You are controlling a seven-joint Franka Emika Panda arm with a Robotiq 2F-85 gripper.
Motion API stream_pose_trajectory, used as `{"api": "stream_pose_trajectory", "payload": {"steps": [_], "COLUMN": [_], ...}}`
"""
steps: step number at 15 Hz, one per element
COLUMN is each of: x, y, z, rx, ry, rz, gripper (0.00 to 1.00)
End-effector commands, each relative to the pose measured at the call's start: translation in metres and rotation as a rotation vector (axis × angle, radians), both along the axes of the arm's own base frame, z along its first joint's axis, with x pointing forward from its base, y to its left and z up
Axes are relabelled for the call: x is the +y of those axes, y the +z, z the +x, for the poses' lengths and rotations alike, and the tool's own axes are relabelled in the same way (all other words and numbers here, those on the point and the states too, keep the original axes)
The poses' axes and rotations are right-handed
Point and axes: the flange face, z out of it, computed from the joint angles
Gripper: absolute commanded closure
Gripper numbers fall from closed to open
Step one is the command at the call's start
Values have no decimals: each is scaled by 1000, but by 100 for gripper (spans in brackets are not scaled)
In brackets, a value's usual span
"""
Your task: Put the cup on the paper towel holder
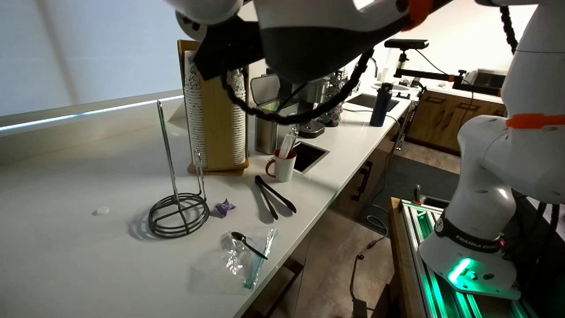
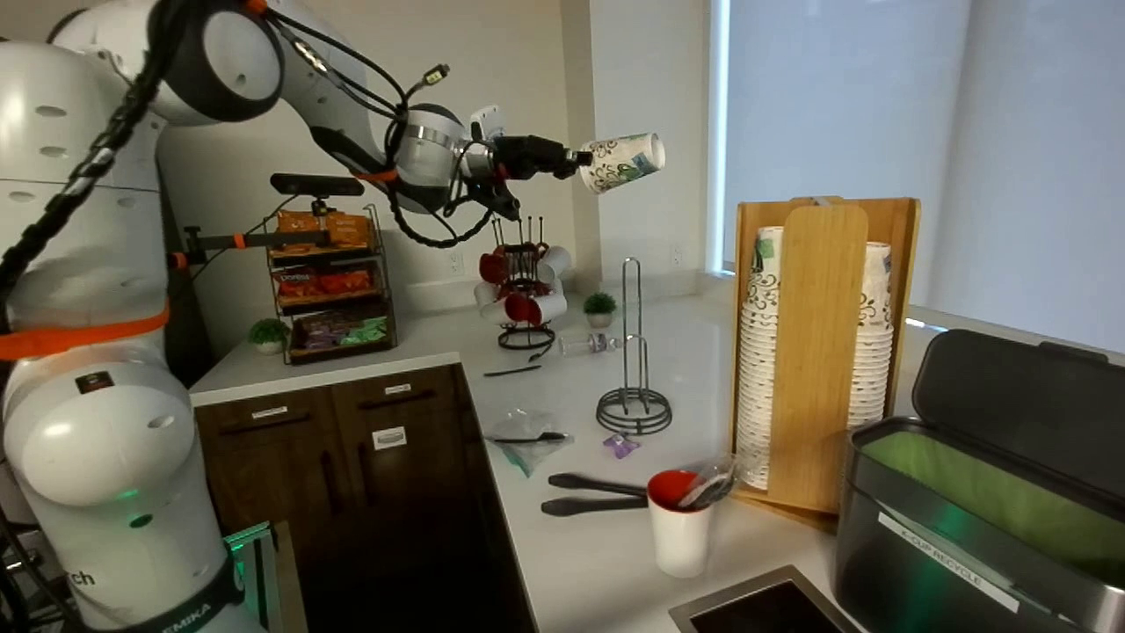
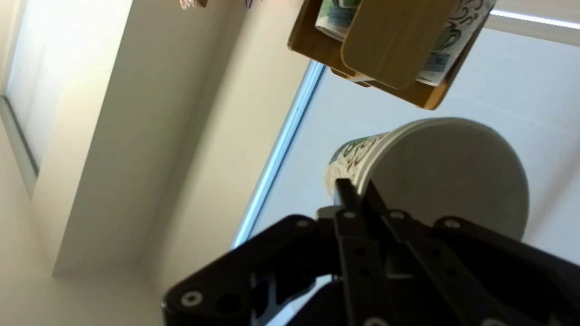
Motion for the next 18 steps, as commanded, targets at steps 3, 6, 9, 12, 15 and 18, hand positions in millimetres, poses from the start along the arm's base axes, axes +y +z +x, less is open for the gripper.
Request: {"api": "stream_pose_trajectory", "payload": {"steps": [3,6,9,12,15,18], "x": [47,42,38,44,49,47], "y": [-71,-94,-90,-96,-112,-122], "z": [57,74,81,90,100,112], "rx": [148,205,165,210,277,346], "ry": [-9,-72,-171,-198,-195,-188], "rz": [-138,-187,-263,-355,-401,-411], "gripper": [99,99,99,99,99,99]}}
